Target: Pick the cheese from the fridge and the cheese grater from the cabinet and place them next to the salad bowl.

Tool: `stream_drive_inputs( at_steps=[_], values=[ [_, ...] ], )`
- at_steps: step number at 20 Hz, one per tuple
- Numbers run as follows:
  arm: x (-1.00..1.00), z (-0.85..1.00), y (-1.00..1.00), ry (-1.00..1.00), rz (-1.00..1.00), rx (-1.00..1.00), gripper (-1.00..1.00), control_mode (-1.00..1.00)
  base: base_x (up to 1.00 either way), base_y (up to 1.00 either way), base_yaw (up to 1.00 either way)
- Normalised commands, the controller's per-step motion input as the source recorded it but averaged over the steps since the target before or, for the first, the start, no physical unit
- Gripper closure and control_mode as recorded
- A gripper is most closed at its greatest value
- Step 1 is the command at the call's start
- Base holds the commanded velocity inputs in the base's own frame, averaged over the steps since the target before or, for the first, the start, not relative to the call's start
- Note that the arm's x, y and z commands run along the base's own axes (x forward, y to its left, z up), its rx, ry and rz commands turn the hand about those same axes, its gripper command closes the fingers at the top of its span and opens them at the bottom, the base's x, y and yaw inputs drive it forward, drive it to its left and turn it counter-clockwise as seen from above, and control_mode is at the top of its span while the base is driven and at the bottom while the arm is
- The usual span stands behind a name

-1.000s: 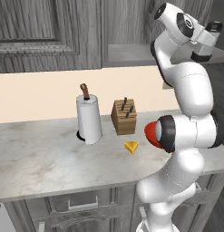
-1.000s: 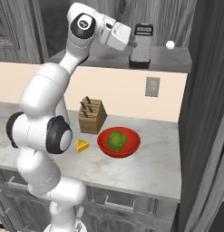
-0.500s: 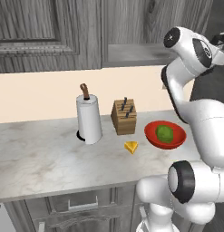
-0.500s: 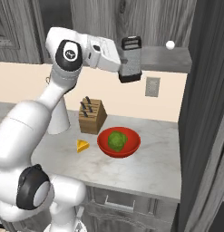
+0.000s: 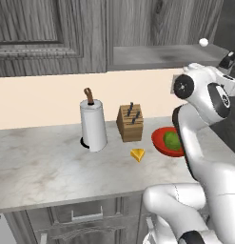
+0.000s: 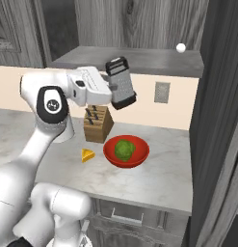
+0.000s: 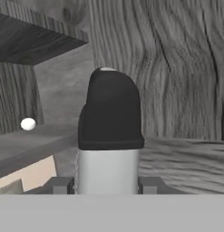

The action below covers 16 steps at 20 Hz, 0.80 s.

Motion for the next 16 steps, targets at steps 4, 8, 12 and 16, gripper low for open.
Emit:
stream_drive_inputs(
  at_steps=[4, 8, 12, 16],
  values=[
    [-0.64, -0.37, 0.4, 0.0, 0.0, -0.06, 1.0, -1.0, 0.0, 0.0, 0.0],
    [-0.53, -0.3, 0.41, 0.0, -0.05, 0.0, 1.0, -1.0, 0.0, 0.0, 0.0],
    [-0.44, -0.35, 0.21, 0.0, -0.09, -0.03, 1.0, -1.0, 0.0, 0.0, 0.0],
    [-0.11, -0.62, 0.02, 0.02, -0.05, -0.1, 1.0, -1.0, 0.0, 0.0, 0.0]
  ],
)
